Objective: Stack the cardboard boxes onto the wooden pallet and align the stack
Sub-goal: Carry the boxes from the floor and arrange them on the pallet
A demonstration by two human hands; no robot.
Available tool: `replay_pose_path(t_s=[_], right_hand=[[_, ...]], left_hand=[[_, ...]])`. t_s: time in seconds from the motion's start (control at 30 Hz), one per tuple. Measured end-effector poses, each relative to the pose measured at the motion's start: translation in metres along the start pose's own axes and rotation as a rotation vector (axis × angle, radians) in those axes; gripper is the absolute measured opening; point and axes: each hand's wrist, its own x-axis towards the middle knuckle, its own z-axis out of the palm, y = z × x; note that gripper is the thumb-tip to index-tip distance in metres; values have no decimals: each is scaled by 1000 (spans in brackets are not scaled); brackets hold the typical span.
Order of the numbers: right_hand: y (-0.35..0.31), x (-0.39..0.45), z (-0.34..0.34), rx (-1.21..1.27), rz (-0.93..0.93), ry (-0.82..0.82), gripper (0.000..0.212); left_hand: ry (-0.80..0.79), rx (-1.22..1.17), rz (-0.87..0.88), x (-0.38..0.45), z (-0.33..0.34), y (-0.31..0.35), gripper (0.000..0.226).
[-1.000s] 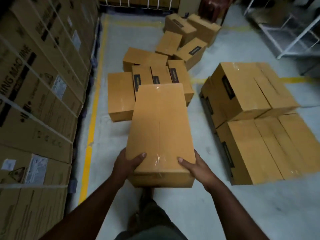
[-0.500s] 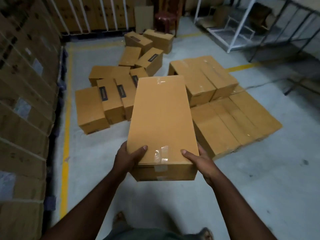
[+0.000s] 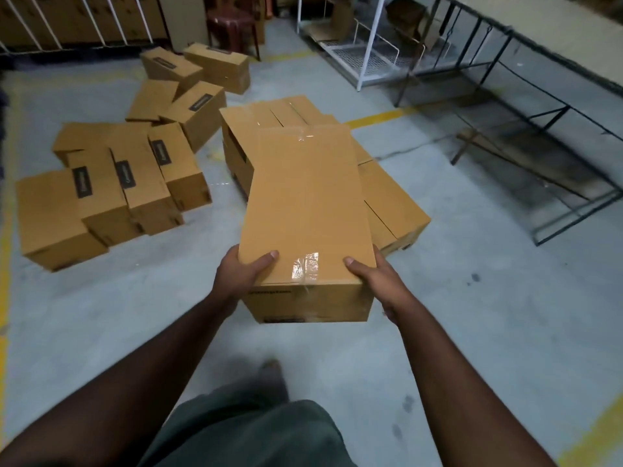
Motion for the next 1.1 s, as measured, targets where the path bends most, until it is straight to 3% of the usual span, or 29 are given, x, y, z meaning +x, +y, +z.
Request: replay_pose_path(t_s=[0.1, 0.23, 0.63, 1.1], right_hand=[[2, 35, -48, -13, -14, 13, 59], [8, 88, -111, -50, -9, -17, 67], [-7, 240, -308, -34, 34, -81, 60], [-20, 449, -619, -102, 5, -219, 56]], left_hand=[[-22, 1, 1, 19, 52, 13, 96], [-38, 14, -6, 52, 123, 28, 104], [-49, 21, -45, 125, 330, 114, 99], [91, -48, -42, 194, 653, 228, 89]])
